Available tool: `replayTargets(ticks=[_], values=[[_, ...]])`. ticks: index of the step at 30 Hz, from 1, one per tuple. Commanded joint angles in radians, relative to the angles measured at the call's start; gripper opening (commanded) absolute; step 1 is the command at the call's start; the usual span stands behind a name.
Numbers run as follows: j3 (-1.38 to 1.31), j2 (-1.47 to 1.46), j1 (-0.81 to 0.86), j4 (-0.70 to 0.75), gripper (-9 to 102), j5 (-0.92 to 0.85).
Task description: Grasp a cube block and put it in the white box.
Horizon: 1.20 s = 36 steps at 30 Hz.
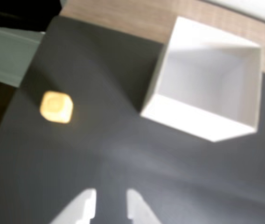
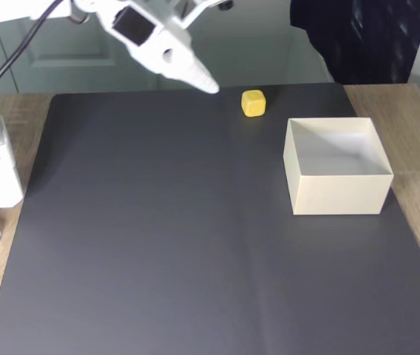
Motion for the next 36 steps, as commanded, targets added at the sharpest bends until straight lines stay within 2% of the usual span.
replayTargets(ticks=[1, 12, 20, 30, 36], values=[[-0.153, -0.095, -0.021, -0.015, 10, -0.009], [-0.499, -0.443, -0.021, -0.014, 27, -0.011], [-0.676, -0.680, -0.032, 0.015, 28, -0.029], [-0.704, -0.802, -0.064, -0.015, 28, -0.044], [-0.851, -0.905, -0.067, 0.005, 28, -0.060]])
